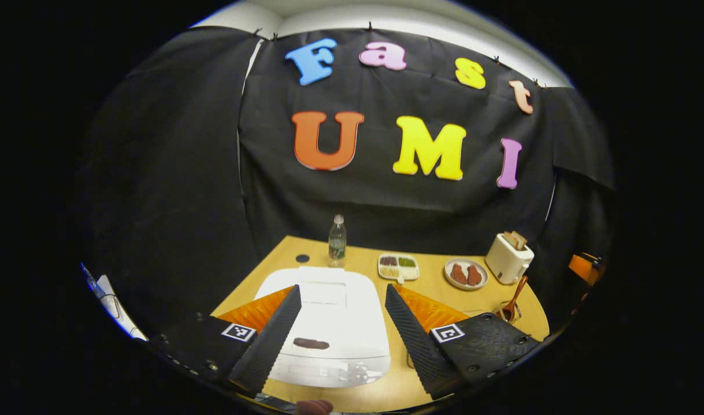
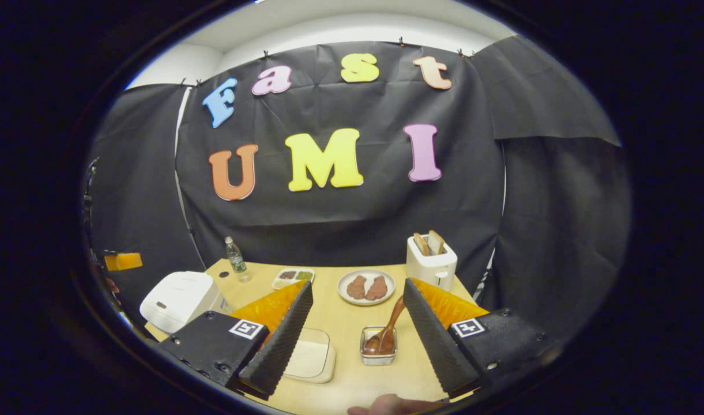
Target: Close the left gripper, press the button to open the rice cooker; take a wooden spoon from the chopstick holder with the right hand, scoop a spoonful of rice and pour it into the rice cooker, then put the wooden spoon back into the chopstick holder.
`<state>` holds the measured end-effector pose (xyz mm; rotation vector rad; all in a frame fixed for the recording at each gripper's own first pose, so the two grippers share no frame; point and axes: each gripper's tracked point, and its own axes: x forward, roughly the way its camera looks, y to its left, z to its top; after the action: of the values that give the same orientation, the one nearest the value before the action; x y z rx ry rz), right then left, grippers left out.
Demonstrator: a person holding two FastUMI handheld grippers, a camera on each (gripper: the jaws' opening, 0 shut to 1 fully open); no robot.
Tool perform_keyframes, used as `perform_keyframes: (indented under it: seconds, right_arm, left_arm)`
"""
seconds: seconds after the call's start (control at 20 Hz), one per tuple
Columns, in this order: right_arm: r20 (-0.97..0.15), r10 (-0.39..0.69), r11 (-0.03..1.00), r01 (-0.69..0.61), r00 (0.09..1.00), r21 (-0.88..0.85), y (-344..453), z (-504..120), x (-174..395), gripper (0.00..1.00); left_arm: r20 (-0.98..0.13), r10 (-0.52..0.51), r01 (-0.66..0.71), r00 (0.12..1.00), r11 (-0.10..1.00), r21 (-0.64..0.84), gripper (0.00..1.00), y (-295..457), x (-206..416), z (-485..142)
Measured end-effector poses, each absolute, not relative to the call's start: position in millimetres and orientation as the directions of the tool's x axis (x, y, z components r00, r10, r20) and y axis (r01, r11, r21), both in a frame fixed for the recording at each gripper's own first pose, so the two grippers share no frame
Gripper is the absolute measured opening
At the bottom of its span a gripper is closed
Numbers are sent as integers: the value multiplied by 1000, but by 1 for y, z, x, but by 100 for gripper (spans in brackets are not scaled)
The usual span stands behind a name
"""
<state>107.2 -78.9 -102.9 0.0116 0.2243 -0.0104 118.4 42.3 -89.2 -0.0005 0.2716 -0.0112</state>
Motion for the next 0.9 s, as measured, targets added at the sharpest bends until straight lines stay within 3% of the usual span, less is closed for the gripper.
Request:
perform_keyframes:
  seconds: [0.25,0.3,0.4,0.45,0.5,0.9]
  right_arm:
    - [-109,-35,999,38,993,18,-63,-52,74,100]
    - [-108,-66,998,67,992,6,-62,-47,61,96]
    - [-81,-88,996,89,993,9,-49,-35,35,100]
    - [-72,-98,995,99,993,4,-45,-29,20,96]
    - [-59,-100,995,100,993,-3,-38,-25,4,100]
    - [-15,-79,997,78,997,-24,22,-29,-98,100]
  left_arm:
    - [-49,-81,82,996,996,22,95,4,85,-11]
    - [-19,-99,99,995,995,12,94,-2,74,1]
    - [-10,-148,148,989,989,-10,94,-14,50,3]
    - [-13,-160,160,987,987,-7,94,-13,39,1]
    - [-18,-170,169,985,986,-3,95,-12,28,-2]
    - [5,-217,217,976,976,27,94,-16,-65,-5]
